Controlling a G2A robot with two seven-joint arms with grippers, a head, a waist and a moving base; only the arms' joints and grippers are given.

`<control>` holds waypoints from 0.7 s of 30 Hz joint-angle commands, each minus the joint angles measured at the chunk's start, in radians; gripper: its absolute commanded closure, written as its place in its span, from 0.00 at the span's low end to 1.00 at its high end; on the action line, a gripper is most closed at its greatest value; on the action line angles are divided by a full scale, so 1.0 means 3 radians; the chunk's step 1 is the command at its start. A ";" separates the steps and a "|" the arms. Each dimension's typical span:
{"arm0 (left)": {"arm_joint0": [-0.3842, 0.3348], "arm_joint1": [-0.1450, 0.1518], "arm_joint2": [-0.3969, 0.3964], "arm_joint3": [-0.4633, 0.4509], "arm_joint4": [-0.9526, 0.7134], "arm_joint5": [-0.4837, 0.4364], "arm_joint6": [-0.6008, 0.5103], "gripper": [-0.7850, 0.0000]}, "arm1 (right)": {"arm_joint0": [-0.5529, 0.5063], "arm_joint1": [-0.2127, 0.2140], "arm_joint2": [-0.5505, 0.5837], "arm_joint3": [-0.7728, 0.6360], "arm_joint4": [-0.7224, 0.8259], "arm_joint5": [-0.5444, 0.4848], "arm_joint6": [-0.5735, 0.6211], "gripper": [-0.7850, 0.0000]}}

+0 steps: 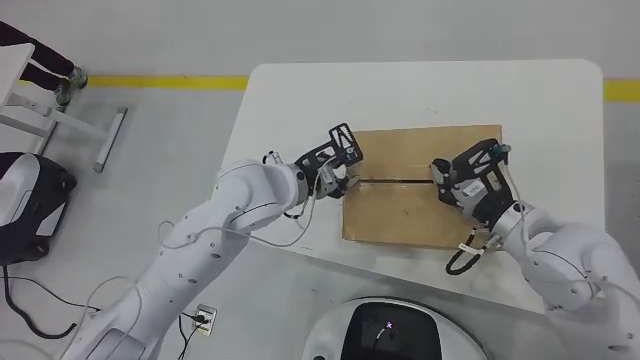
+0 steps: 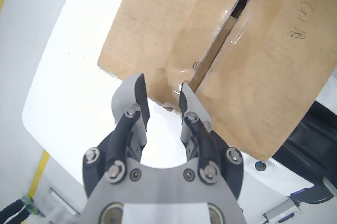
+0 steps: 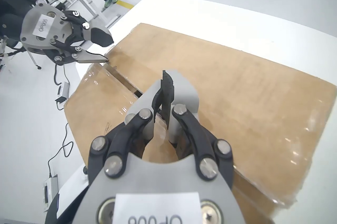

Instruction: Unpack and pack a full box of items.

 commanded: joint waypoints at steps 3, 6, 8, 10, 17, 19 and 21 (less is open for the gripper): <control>0.0232 0.0041 -0.0326 -0.0124 -0.0166 0.0070 -0.0101 0.00 | -0.0026 -0.0015 -0.0033 0.0041 -0.0102 0.0028 -0.0121 1.00; 0.0428 0.0074 -0.0532 -0.0164 -0.0205 0.0078 -0.0278 0.00 | -0.0028 -0.0025 -0.0041 0.0071 -0.0134 0.0032 -0.0142 1.00; 0.0534 0.0089 -0.0622 -0.0154 -0.0219 0.0055 -0.0340 0.35 | -0.0027 -0.0030 -0.0042 0.0081 -0.0140 0.0027 -0.0138 1.00; 0.0606 0.0099 -0.0673 -0.0121 -0.0174 0.0067 -0.0371 0.78 | -0.0023 -0.0034 -0.0033 0.0082 -0.0148 0.0030 -0.0133 1.00; 0.0590 0.0089 -0.0452 0.0082 -0.0099 -0.0042 -0.0373 1.00 | -0.0019 -0.0043 0.0018 0.0062 -0.0166 0.0007 -0.0109 1.00; 0.0532 0.0078 -0.0360 0.0107 -0.0147 -0.0075 -0.0344 1.00 | -0.0026 -0.0044 0.0036 0.0049 -0.0180 0.0017 -0.0096 1.00; 0.0468 0.0069 -0.0286 0.0107 -0.0188 -0.0110 -0.0331 1.00 | -0.0038 -0.0045 0.0054 0.0034 -0.0188 0.0027 -0.0083 1.00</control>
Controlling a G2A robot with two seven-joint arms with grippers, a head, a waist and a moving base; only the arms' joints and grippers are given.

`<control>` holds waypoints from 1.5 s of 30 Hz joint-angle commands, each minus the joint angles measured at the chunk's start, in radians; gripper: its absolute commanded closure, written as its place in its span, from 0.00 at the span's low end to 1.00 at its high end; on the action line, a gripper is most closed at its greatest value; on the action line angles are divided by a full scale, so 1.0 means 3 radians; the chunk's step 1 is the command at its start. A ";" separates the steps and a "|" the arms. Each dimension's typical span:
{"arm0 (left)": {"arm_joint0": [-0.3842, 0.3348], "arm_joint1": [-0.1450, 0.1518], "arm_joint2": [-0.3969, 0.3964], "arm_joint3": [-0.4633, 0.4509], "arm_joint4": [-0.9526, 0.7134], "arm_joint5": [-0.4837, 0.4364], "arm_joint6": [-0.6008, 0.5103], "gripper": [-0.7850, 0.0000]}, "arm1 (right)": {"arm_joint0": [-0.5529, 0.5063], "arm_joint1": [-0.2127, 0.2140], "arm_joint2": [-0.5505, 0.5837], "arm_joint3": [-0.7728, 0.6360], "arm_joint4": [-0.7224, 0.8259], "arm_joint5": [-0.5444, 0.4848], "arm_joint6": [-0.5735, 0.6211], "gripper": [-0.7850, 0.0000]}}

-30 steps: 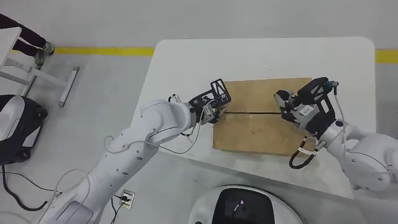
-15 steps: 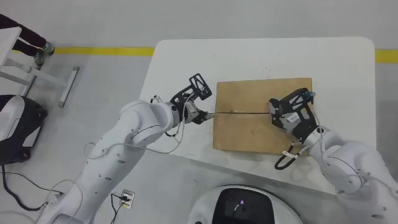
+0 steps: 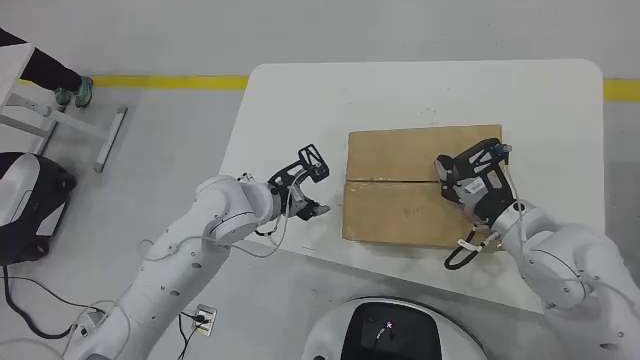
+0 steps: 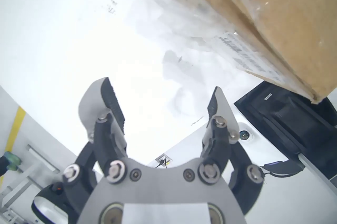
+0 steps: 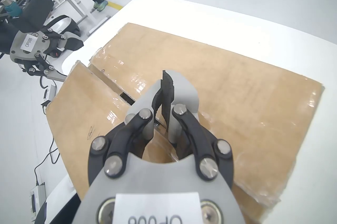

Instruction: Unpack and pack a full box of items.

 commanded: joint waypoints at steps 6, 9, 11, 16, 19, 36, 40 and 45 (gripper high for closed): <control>-0.0204 -0.0031 0.0189 -0.0003 -0.0111 0.0038 0.0057 1.00 | -0.0047 -0.0004 0.0061 -0.0019 -0.0019 0.0039 0.0030 1.00; -0.0271 -0.0047 0.0271 0.0005 -0.0112 0.0090 0.0099 1.00 | -0.0062 -0.0006 0.0084 -0.0027 -0.0041 0.0052 0.0040 1.00; -0.0325 -0.0058 0.0325 0.0002 -0.0125 0.0101 0.0126 0.94 | -0.0076 -0.0006 0.0105 -0.0034 -0.0055 0.0061 0.0040 1.00; -0.0442 -0.0087 0.0470 0.0008 -0.0064 0.0155 0.0214 1.00 | -0.0122 -0.0003 0.0182 -0.0082 -0.0075 0.0083 0.0049 1.00; -0.0499 -0.0104 0.0546 0.0028 -0.0090 0.0161 0.0274 0.98 | -0.0152 0.0000 0.0227 -0.0132 -0.0083 0.0088 0.0067 1.00; -0.0439 -0.0085 0.0314 0.0007 -0.0049 0.0280 0.0301 0.00 | 0.0019 -0.0062 0.0070 0.0052 -0.0217 0.0126 0.0177 1.00; -0.0255 -0.0045 0.0080 0.0088 -0.0024 0.0244 0.0277 0.00 | 0.0029 -0.0063 0.0114 0.0069 -0.0226 0.0127 0.0221 1.00; -0.0155 -0.0043 0.0124 0.0287 0.0135 0.0156 0.0481 0.00 | 0.0055 -0.0071 0.0129 0.0061 -0.0232 0.0128 0.0288 1.00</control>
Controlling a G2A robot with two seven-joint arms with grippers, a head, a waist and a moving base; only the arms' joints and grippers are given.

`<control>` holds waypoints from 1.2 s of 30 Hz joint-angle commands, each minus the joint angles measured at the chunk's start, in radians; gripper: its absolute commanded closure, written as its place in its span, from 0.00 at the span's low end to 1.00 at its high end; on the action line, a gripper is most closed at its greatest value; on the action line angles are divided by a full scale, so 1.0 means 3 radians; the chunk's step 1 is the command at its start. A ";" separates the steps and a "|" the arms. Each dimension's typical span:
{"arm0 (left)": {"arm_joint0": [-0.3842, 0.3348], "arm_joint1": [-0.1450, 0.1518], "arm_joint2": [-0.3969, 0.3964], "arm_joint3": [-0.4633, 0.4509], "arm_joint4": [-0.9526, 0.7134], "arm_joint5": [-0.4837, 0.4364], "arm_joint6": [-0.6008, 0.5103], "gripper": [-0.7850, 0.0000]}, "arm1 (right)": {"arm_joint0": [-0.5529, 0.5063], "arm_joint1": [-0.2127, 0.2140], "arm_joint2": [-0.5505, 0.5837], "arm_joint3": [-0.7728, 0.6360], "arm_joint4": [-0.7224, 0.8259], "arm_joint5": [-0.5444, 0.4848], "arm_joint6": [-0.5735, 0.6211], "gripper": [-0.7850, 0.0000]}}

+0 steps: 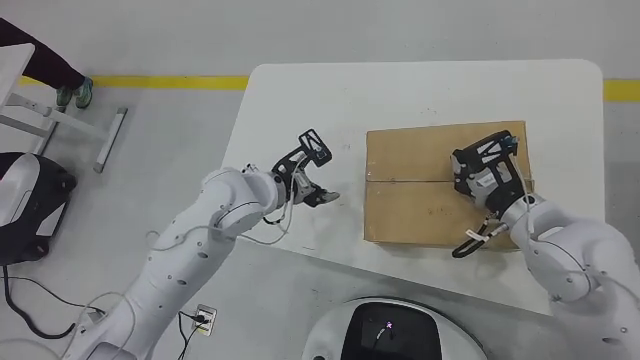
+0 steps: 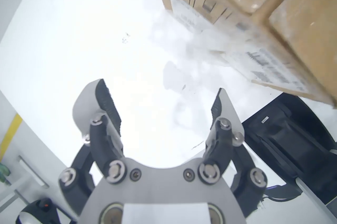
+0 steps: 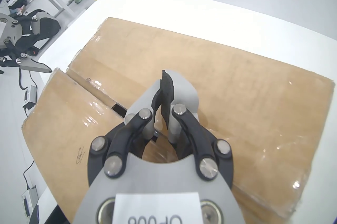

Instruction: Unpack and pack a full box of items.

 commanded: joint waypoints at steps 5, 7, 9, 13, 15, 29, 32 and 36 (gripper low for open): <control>-0.0110 -0.0054 0.0312 0.0288 0.0227 -0.0049 0.0482 0.00 | 0.0048 -0.0016 -0.0021 0.0016 -0.0007 0.0010 0.0076 1.00; -0.0186 -0.0077 0.0414 0.0390 0.0262 -0.0066 0.0629 0.00 | 0.0060 -0.0022 -0.0025 0.0025 -0.0003 0.0024 0.0091 1.00; -0.0266 -0.0102 0.0510 0.0502 0.0320 -0.0051 0.0753 0.00 | 0.0067 -0.0028 -0.0029 0.0037 -0.0003 0.0034 0.0101 1.00; -0.0401 -0.0147 0.0664 0.0670 0.0415 -0.0041 0.0959 0.00 | 0.0068 -0.0038 -0.0040 0.0045 0.0001 0.0049 0.0106 1.00; -0.0453 -0.0165 0.0720 0.0726 0.0451 -0.0035 0.1044 0.00 | 0.0064 -0.0043 -0.0043 0.0044 0.0001 0.0055 0.0106 1.00; -0.0354 -0.0183 0.0487 0.0602 0.0299 0.0176 0.1338 0.04 | 0.0057 -0.0073 -0.0057 0.0062 -0.0010 0.0055 0.0085 1.00; -0.0290 -0.0169 0.0395 0.0488 0.0303 0.0149 0.1348 0.04 | 0.0057 -0.0078 -0.0054 0.0067 -0.0008 0.0043 0.0081 1.00; -0.0202 -0.0145 0.0331 0.0386 0.0503 0.0029 0.1317 0.02 | 0.0054 -0.0085 -0.0053 0.0063 -0.0019 0.0050 0.0091 1.00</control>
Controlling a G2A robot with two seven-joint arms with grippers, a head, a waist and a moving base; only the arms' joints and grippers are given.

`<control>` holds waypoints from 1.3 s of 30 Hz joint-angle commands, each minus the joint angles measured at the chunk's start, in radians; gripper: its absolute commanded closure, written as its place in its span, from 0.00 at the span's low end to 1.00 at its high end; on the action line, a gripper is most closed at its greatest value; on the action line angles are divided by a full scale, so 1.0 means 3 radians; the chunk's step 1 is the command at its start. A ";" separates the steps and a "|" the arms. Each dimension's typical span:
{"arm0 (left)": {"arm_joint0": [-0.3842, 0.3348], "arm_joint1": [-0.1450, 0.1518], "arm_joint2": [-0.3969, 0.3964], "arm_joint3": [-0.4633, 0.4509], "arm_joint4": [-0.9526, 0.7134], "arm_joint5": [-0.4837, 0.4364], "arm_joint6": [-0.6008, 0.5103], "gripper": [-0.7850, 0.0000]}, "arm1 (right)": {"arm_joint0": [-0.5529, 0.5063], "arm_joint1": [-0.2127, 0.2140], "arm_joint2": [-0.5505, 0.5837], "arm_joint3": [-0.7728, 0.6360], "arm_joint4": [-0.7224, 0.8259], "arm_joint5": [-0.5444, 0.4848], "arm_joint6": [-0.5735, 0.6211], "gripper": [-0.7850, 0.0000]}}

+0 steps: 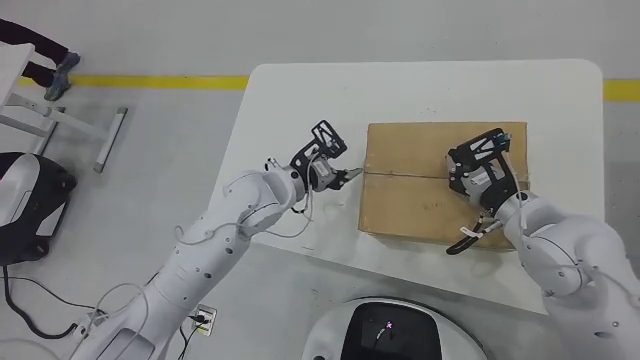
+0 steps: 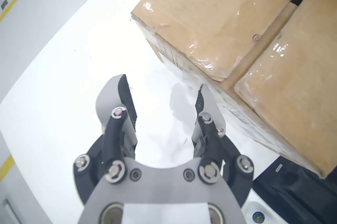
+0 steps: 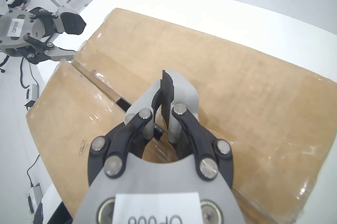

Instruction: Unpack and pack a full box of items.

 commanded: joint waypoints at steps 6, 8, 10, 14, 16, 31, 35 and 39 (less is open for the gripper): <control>0.0155 0.0023 -0.0099 -0.0082 0.0213 -0.0063 0.0028 0.64 | -0.0022 -0.0009 0.0008 0.0014 -0.0021 0.0006 0.0022 1.00; 0.0182 0.0022 -0.0111 -0.0099 0.0238 -0.0029 0.0054 0.83 | -0.0022 -0.0013 0.0005 0.0022 -0.0020 0.0006 0.0022 1.00; 0.0184 0.0018 -0.0110 -0.0113 0.0226 -0.0038 0.0070 1.00 | -0.0018 -0.0018 0.0000 0.0028 -0.0025 0.0007 0.0022 1.00; 0.0136 0.0006 -0.0044 -0.0089 0.0247 -0.0121 0.0033 0.82 | -0.0007 -0.0027 -0.0007 0.0030 -0.0033 0.0017 0.0032 1.00; 0.0089 -0.0009 0.0022 -0.0038 0.0288 -0.0111 0.0037 0.77 | 0.0002 -0.0031 -0.0006 0.0032 -0.0032 0.0018 0.0039 1.00; -0.0080 -0.0075 0.0173 0.0034 0.0699 0.0116 0.0316 1.00 | 0.0027 -0.0060 -0.0016 0.0060 -0.0042 0.0005 0.0066 1.00; 0.0039 -0.0059 0.0020 -0.0068 0.0667 0.0153 0.0346 1.00 | 0.0038 -0.0068 -0.0025 0.0088 -0.0046 -0.0010 0.0070 1.00; 0.0134 -0.0037 -0.0035 -0.0044 0.0797 -0.0011 0.0222 0.88 | 0.0046 -0.0075 -0.0029 0.0098 -0.0043 -0.0019 0.0076 1.00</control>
